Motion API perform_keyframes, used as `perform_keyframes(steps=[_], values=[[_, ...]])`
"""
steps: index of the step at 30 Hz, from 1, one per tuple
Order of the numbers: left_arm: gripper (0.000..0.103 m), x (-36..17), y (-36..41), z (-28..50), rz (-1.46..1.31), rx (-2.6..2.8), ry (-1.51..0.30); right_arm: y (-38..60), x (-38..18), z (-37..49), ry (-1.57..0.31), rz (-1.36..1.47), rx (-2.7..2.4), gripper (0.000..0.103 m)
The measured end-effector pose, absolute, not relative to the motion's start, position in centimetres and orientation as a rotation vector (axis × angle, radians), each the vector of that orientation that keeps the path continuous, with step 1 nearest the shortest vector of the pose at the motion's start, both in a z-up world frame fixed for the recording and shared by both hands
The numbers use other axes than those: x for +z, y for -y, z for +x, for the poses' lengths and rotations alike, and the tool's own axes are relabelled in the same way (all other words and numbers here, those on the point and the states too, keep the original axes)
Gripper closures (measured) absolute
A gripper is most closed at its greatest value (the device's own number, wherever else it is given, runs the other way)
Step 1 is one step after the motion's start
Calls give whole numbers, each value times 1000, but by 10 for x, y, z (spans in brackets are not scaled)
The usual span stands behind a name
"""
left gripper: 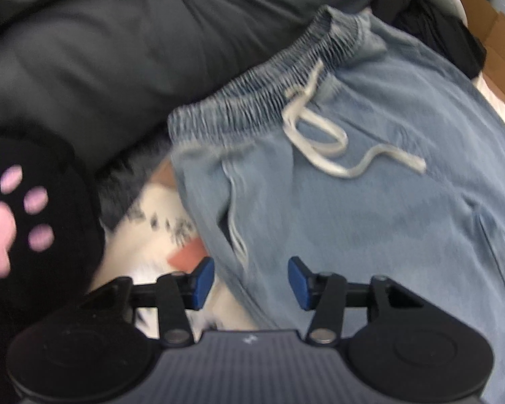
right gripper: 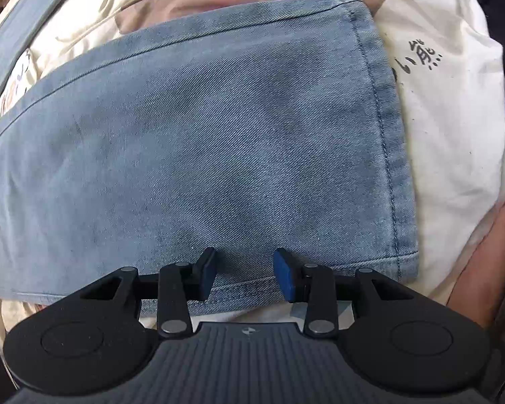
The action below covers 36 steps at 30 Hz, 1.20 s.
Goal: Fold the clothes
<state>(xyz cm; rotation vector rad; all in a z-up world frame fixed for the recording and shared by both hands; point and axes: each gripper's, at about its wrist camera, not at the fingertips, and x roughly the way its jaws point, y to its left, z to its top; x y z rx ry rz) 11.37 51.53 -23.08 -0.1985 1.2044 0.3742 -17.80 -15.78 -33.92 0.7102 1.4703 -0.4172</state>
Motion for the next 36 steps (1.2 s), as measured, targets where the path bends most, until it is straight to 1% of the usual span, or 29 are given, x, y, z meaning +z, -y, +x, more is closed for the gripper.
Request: perform_keyframes(steps=[2, 4, 6, 8, 14, 16, 17, 18, 24, 25, 26, 29, 31, 36], values=[[67, -230, -526, 124, -197, 367, -1186, 155, -336, -177, -1463, 689, -421, 59], [73, -231, -531, 136, -175, 323, -1185, 152, -333, -174, -1452, 658, -418, 59], [75, -237, -526, 149, -93, 278, -1211, 149, -332, -173, -1442, 653, -410, 59], [81, -246, -519, 161, -59, 216, -1231, 145, -332, -173, -1432, 650, -403, 59], [81, -279, -497, 193, 30, 104, -1297, 136, -332, -172, -1403, 644, -381, 59], [83, -284, -503, 198, 53, 133, -1302, 135, -334, -174, -1401, 647, -382, 59], [87, -286, -506, 201, 63, 148, -1303, 134, -334, -175, -1400, 646, -382, 58], [88, -288, -509, 203, 73, 162, -1305, 133, -335, -175, -1399, 646, -383, 58], [87, -299, -527, 218, 136, 250, -1311, 130, -335, -177, -1408, 633, -371, 58], [92, -301, -530, 221, 146, 265, -1312, 130, -335, -177, -1411, 635, -373, 58], [100, -303, -533, 223, 157, 280, -1313, 129, -334, -176, -1412, 633, -374, 58], [100, -293, -548, 225, 84, 285, -1312, 127, -328, -172, -1395, 622, -357, 58], [100, -286, -549, 222, 87, 260, -1309, 123, -322, -168, -1369, 615, -331, 58], [97, -265, -547, 206, 61, 188, -1280, 146, -318, -159, -1352, 607, -277, 58]])
